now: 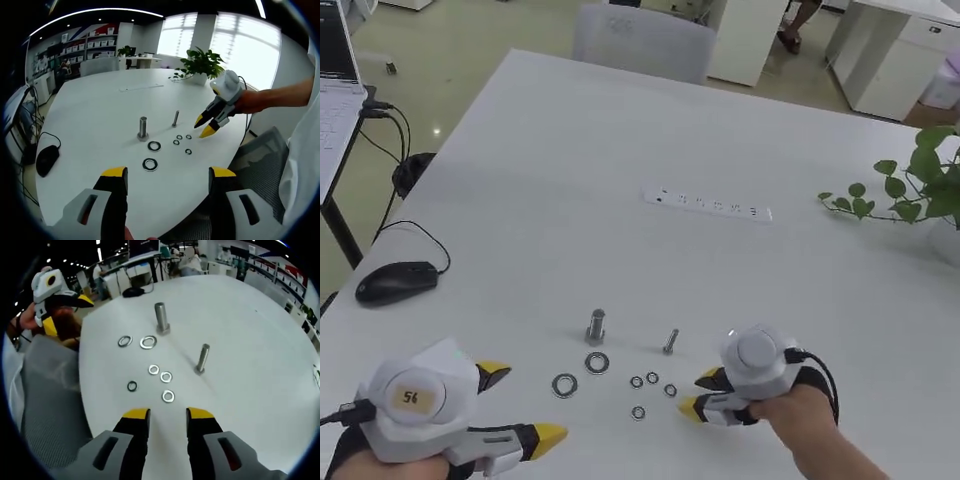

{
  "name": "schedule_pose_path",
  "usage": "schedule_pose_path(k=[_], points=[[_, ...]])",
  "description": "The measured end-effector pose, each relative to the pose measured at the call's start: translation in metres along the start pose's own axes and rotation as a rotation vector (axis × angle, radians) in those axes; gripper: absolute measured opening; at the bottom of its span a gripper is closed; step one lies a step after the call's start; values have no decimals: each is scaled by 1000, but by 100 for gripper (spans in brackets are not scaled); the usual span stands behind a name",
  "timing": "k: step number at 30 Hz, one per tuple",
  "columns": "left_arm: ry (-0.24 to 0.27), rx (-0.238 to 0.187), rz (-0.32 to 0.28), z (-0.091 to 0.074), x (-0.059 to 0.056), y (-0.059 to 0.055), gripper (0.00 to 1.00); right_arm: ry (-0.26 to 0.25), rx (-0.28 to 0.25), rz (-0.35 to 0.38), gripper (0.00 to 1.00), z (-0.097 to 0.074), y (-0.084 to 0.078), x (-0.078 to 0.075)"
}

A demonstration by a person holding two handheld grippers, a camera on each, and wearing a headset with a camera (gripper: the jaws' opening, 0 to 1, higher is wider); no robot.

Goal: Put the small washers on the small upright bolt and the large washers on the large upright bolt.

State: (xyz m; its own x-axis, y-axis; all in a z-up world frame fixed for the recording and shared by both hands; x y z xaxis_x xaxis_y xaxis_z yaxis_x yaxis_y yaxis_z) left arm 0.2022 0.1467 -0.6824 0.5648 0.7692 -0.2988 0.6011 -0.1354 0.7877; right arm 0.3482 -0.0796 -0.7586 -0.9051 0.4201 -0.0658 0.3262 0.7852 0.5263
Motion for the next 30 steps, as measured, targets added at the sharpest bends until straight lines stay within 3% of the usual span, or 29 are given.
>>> schedule_pose_path(k=[9, 13, 14, 17, 23, 29, 30], points=[[19, -9, -20, -5, 1, -3, 65, 18, 48, -63, 26, 17, 5, 3], [23, -10, -28, -5, 1, -4, 65, 22, 31, -80, 23, 19, 8, 2], [23, -10, -28, -5, 1, -5, 65, 16, 29, -93, 22, 20, 9, 3], [19, -9, -27, -3, 0, -5, 65, 4, 47, -230, 21, 20, 10, 4], [7, -10, -22, 2, -3, -2, 64, 20, 68, -266, 21, 21, 12, 5], [-3, -10, -15, 6, -4, -1, 64, 31, 89, -347, 17, 21, 15, 9], [-5, -11, -15, 7, -5, -1, 64, 37, 90, -389, 16, 22, 16, 11]])
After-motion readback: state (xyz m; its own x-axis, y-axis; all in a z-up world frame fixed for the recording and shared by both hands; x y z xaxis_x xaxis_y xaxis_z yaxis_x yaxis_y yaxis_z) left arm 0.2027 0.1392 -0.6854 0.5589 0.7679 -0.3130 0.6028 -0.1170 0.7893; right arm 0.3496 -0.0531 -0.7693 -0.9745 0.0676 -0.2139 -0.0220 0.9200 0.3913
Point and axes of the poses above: the centre of the closed fingertips' face, and the gripper's own axes: z roughly forward along the fingers, x roughly to its left, y roughly out of its top, the point moved 6 cm from there along -z, roughly backward along the fingers, and after that the axes turned 11 degrees about -y, right-handed, at the moved point
